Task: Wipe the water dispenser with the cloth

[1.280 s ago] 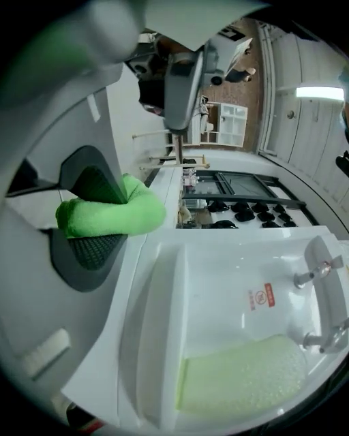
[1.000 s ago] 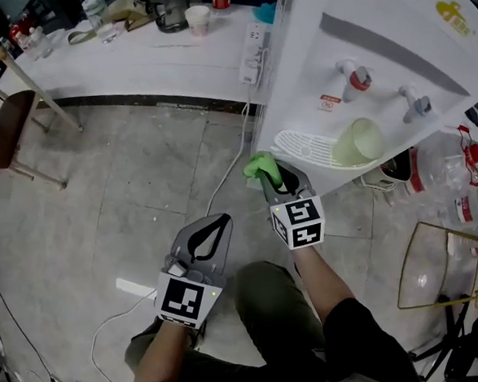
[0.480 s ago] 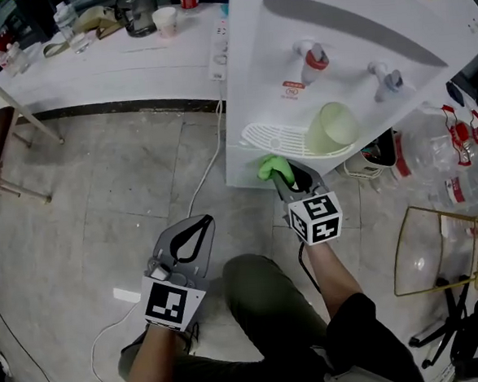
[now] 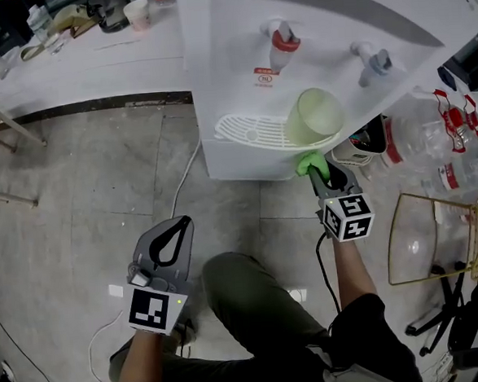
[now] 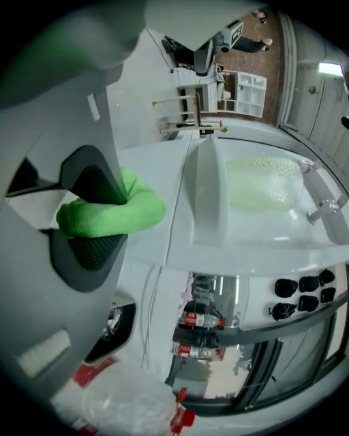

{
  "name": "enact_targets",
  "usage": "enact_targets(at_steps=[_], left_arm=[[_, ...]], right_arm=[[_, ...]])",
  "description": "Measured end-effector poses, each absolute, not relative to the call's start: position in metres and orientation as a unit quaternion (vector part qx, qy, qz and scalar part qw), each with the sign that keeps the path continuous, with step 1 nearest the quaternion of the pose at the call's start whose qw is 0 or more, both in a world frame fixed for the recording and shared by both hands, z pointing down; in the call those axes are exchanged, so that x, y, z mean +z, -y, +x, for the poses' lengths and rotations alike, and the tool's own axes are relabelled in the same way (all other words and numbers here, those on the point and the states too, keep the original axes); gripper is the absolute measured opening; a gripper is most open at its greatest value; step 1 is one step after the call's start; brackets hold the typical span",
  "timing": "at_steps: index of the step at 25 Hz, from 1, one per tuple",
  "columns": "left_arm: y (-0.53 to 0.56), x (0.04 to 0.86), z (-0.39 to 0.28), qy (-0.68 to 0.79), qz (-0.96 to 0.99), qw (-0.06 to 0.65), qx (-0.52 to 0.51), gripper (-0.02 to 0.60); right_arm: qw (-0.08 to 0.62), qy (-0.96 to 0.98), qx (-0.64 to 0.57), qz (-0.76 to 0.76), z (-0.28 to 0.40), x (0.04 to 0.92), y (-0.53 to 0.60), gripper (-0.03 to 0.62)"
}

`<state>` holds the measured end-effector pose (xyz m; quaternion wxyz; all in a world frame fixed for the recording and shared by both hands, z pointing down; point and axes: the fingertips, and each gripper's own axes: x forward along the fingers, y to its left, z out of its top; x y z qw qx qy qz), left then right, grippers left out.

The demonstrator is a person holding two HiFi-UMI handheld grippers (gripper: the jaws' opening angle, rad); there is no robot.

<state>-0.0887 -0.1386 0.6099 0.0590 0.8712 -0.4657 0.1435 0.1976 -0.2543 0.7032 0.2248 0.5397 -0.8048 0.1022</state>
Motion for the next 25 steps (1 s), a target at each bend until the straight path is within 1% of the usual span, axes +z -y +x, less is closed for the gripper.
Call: enact_targets(at_steps=[5,8,12,20,23,25], left_arm=[[0.138,0.607,-0.077,0.453,0.879,0.055,0.136,0.003],[0.133,0.611,-0.074,0.453,0.88,0.057,0.133,0.003],[0.13,0.611,-0.075,0.451,0.88,0.052,0.142,0.003],[0.121,0.605,-0.103,0.482,0.865,0.054,0.128,0.003],[0.123,0.595,-0.111,0.492,0.862,0.048,0.113,0.003],[0.124,0.588,-0.116,0.498,0.86,0.046,0.101,0.003]], right_arm=[[0.216,0.758,0.117,0.604,0.251,0.702,0.249,0.11],[0.218,0.762,0.121,0.597,0.245,0.707,0.232,0.109],[0.203,0.81,0.105,0.541,0.18,0.708,0.213,0.109],[0.195,0.894,0.073,0.398,0.002,0.724,0.226,0.109],[0.202,0.899,0.078,0.38,-0.04,0.739,0.244,0.109],[0.211,0.894,0.09,0.384,-0.054,0.753,0.258,0.109]])
